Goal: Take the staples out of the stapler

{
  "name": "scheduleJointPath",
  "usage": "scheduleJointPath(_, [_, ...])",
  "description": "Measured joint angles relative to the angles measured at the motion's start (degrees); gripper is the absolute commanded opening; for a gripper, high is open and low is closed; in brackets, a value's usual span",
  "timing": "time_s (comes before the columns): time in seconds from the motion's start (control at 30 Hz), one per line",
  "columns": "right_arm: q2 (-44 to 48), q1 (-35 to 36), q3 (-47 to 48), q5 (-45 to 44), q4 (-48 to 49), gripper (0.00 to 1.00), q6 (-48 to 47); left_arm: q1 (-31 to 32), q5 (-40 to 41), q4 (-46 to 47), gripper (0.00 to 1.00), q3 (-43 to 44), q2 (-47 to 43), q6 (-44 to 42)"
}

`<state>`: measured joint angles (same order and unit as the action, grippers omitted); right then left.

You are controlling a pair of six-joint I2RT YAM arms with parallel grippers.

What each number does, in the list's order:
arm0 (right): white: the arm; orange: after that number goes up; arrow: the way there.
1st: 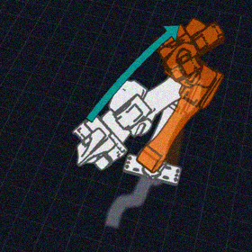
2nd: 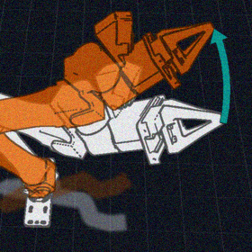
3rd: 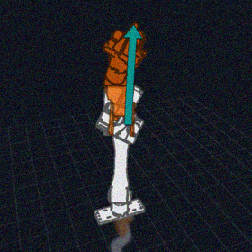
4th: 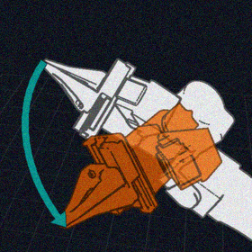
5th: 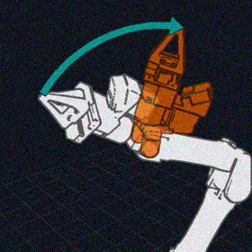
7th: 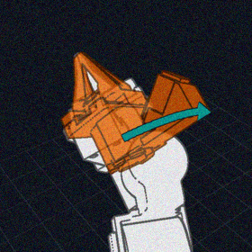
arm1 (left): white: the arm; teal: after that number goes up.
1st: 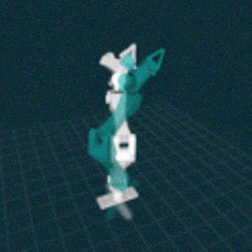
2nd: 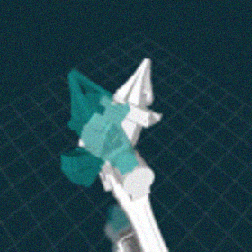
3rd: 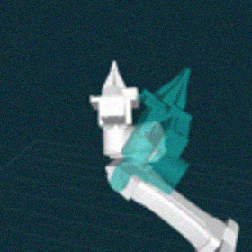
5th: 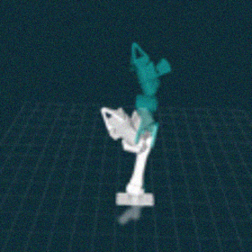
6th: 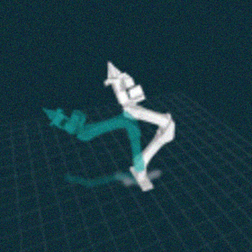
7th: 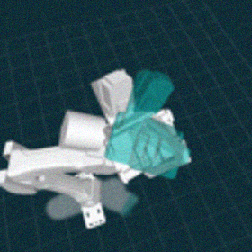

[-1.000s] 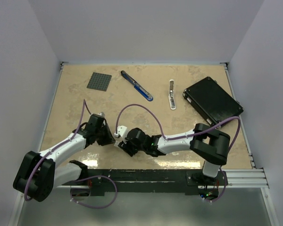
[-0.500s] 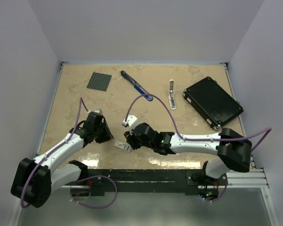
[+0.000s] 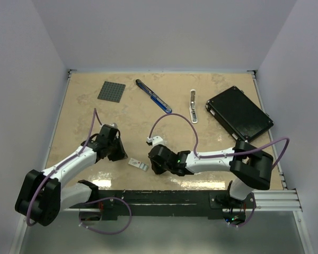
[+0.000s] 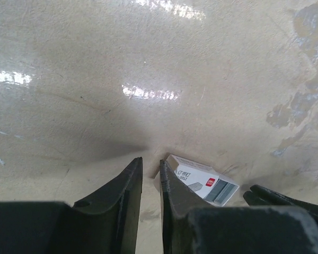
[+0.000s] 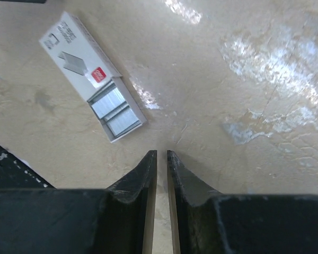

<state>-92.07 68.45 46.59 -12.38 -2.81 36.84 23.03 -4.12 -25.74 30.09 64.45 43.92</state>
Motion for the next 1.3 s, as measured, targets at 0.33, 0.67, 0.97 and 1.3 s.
scheduleJointPath(0.33, [-2.5,0.2,-0.2,-0.1,1.4,0.17,4.3,0.1,-1.2,1.0,0.22,-1.0,1.8,0.0])
scheduleJointPath(0.67, [-4.0,0.7,0.2,-0.1,4.2,0.17,6.7,1.3,-1.8,2.5,0.21,-2.3,2.4,0.3])
scheduleJointPath(0.97, [-6.3,0.7,1.3,-1.3,7.6,0.17,8.2,2.2,-1.9,3.5,0.2,-2.4,2.8,0.5])
scheduleJointPath(1.3, [-7.1,0.7,1.7,-3.9,8.5,0.18,9.2,3.3,-2.4,5.1,0.2,-2.7,3.2,1.6])
